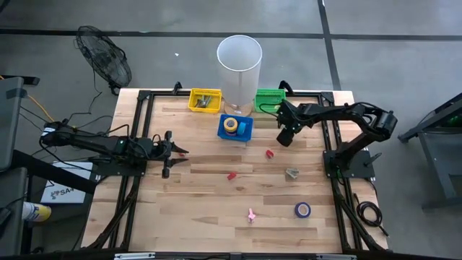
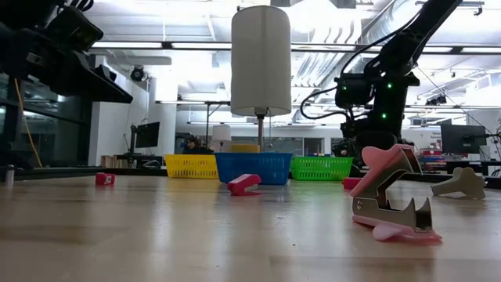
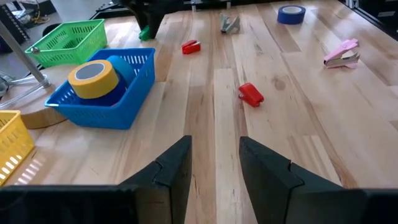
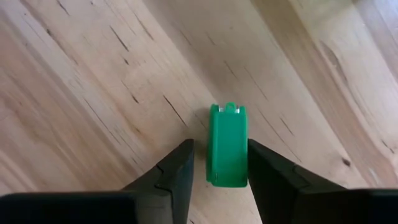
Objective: Pick and place Stapler, Stapler remover, tape
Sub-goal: Put the green stapler into the green basket
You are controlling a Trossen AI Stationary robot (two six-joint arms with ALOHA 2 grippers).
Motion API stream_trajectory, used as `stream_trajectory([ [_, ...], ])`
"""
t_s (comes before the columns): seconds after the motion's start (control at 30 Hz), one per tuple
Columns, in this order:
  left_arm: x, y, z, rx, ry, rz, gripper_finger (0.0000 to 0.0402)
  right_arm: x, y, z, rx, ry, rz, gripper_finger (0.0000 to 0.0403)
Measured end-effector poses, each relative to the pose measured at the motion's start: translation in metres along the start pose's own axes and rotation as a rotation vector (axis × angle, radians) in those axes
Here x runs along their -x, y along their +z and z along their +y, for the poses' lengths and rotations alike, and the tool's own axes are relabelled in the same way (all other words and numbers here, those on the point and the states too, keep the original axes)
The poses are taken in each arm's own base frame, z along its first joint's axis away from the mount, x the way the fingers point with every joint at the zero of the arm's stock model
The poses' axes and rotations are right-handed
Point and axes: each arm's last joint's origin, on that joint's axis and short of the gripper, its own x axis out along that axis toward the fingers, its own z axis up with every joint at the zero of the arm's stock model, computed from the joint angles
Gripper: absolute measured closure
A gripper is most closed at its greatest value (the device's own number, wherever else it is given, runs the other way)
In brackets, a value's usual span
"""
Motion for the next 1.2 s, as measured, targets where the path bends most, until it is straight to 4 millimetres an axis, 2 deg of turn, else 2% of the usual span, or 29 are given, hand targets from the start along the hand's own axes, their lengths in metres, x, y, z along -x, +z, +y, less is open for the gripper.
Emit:
stream_trajectory([
  [0.47, 0.000, 0.000, 0.000, 0.007, -0.001, 0.000, 0.0270, 0.000, 0.003, 0.000, 0.007, 0.000, -0.028, 0.0348],
  [0.9, 0.000, 0.000, 0.000, 0.014, -0.002, 0.000, 0.0270, 0.001, 0.008, 0.001, -0.022, 0.014, -0.088, 0.0347],
  [1.2, 0.000, 0.000, 0.000, 0.015, -0.001, 0.000, 0.0270, 0.003, 0.021, 0.006, -0.011, 0.173, -0.217, 0.0347],
])
